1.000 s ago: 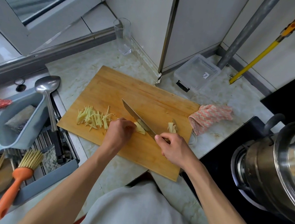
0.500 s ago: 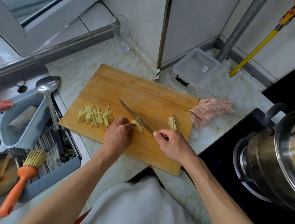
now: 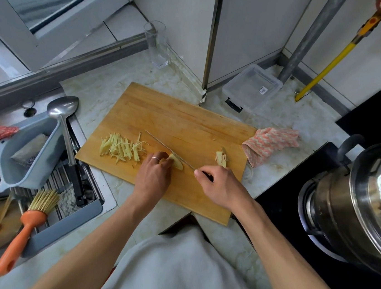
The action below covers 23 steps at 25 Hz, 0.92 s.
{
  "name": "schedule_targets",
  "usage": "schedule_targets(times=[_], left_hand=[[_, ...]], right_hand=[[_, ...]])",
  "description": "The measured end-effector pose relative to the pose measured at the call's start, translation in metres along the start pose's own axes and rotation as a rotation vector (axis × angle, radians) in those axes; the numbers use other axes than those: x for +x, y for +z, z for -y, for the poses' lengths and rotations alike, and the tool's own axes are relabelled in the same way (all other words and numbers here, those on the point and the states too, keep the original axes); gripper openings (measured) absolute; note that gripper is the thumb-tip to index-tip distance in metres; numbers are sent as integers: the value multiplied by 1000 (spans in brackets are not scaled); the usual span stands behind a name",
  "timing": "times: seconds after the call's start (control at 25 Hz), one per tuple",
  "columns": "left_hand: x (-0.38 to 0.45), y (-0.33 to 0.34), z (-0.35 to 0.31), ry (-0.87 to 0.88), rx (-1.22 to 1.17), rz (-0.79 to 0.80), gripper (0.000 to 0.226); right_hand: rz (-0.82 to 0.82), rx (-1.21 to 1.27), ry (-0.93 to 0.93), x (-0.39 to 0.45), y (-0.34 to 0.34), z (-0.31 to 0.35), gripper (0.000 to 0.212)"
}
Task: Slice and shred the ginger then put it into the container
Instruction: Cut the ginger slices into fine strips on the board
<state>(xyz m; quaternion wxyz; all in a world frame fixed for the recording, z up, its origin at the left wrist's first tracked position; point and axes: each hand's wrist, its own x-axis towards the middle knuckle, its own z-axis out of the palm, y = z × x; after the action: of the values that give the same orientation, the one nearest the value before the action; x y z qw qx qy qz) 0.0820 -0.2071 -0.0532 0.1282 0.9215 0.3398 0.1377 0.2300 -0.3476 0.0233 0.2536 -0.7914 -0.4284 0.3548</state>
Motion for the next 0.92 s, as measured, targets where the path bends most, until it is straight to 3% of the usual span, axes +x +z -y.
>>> schedule_targets(times=[0.4,0.92], left_hand=[[-16,3,1,150,165,67,39],[-15,4,-9,101,1,89,40]], right_hand=[[-24,-199,-2,-5,2,10,41],[-40,-277,1,1,7,6,44]])
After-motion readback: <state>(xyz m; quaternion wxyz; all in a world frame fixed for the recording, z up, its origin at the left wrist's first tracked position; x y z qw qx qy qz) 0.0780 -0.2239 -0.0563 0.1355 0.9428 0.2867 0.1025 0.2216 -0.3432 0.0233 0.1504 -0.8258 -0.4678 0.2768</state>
